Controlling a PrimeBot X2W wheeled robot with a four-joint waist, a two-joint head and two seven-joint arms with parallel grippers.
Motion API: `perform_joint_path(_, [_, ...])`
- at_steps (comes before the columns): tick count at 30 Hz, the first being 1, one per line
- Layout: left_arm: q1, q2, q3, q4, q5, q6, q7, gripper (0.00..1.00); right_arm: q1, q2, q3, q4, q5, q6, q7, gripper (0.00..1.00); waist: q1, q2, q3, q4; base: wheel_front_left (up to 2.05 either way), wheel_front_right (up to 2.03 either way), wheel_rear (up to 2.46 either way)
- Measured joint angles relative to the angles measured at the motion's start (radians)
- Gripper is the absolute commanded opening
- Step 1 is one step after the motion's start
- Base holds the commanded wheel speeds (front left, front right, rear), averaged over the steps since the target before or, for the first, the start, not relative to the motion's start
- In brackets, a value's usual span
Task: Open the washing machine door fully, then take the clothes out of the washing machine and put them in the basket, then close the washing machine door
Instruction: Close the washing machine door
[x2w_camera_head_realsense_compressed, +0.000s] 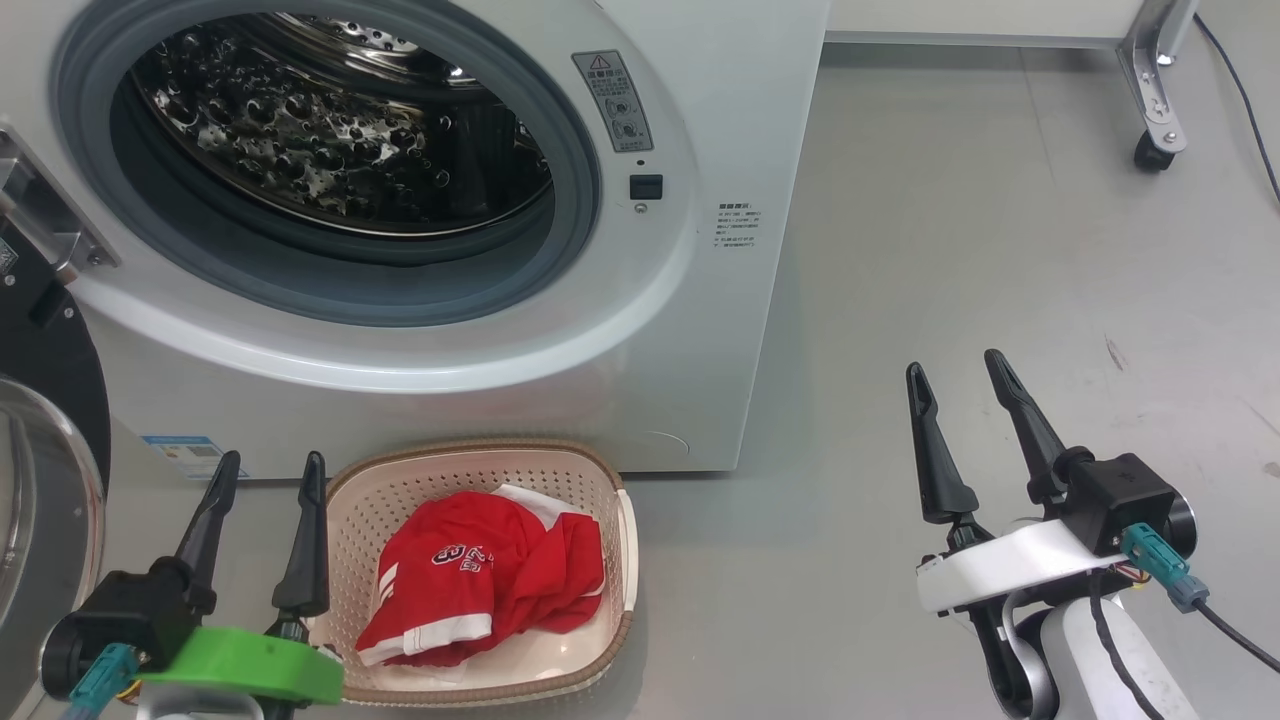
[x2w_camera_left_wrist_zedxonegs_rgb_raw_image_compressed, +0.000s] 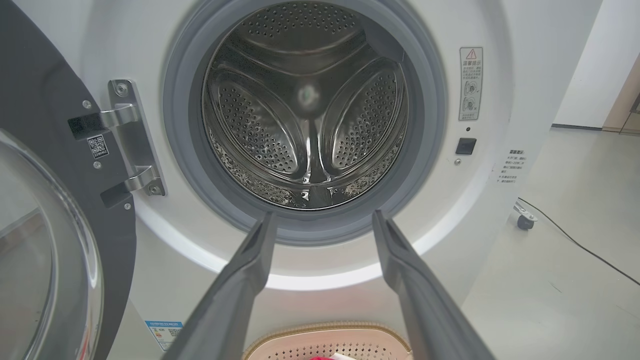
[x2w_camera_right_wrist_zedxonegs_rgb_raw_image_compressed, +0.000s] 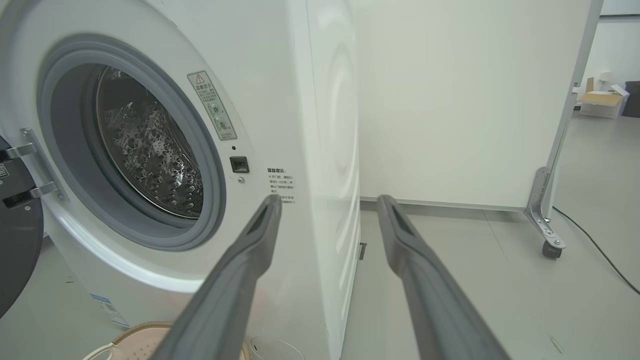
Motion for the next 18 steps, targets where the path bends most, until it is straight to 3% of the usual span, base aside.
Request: perform_joint_path(18, [0.001,-0.017,0.012,-0.013,0.004,0.0,0.0,1.0,0.0,0.001,-0.004,-0.004,0.0,0.001,0.0,1.0,0.0,0.0,0.009,0.0,-0.1,0.15,-0.05])
